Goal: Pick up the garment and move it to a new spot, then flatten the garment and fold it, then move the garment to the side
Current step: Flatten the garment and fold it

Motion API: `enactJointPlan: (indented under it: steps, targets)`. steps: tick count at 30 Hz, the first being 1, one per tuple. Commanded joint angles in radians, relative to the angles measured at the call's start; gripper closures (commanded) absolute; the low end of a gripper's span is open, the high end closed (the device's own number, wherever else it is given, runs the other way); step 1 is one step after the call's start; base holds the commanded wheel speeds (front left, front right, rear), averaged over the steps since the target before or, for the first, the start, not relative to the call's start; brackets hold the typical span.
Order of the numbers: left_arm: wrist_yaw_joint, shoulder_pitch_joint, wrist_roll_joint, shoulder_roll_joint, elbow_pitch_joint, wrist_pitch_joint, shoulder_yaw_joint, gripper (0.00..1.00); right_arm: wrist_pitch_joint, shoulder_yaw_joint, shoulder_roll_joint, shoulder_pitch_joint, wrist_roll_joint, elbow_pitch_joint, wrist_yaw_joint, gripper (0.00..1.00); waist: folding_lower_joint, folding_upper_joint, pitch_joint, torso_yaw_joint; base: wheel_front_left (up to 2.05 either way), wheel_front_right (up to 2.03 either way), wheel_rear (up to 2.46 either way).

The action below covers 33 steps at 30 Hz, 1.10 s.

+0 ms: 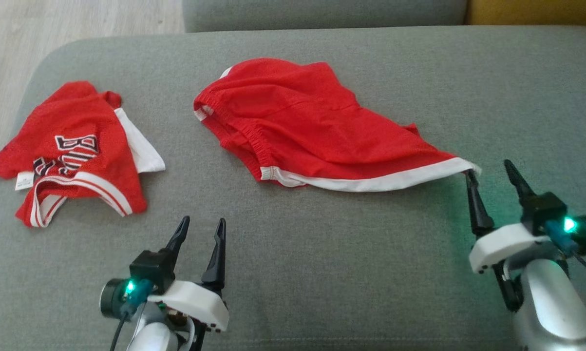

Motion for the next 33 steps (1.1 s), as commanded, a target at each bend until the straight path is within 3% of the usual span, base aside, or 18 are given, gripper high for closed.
enactJointPlan:
  steps: [1, 12, 33]
  targets:
    - [-0.003, -0.016, 0.012, 0.003, -0.025, -0.006, 0.034, 0.0, -0.006, -0.005, 0.008, 0.011, -0.012, -0.048, 0.007, 0.0, 0.0, 0.0, -0.01, -0.006, 0.0, 0.0, 0.0]
    - [0.056, 0.022, 0.034, 0.003, -0.043, -0.006, 0.09, 0.0, -0.006, -0.045, 0.068, 0.127, 0.061, -0.226, 0.007, 0.0, 0.0, 0.0, -0.058, -0.005, 0.0, 0.0, 0.0]
    - [0.098, 0.063, 0.083, 0.003, -0.042, -0.006, 0.137, 0.0, -0.006, 0.034, 0.073, 0.189, 0.191, -0.193, 0.007, 0.0, 0.0, 0.0, -0.103, 0.027, 0.0, 0.0, 0.0]
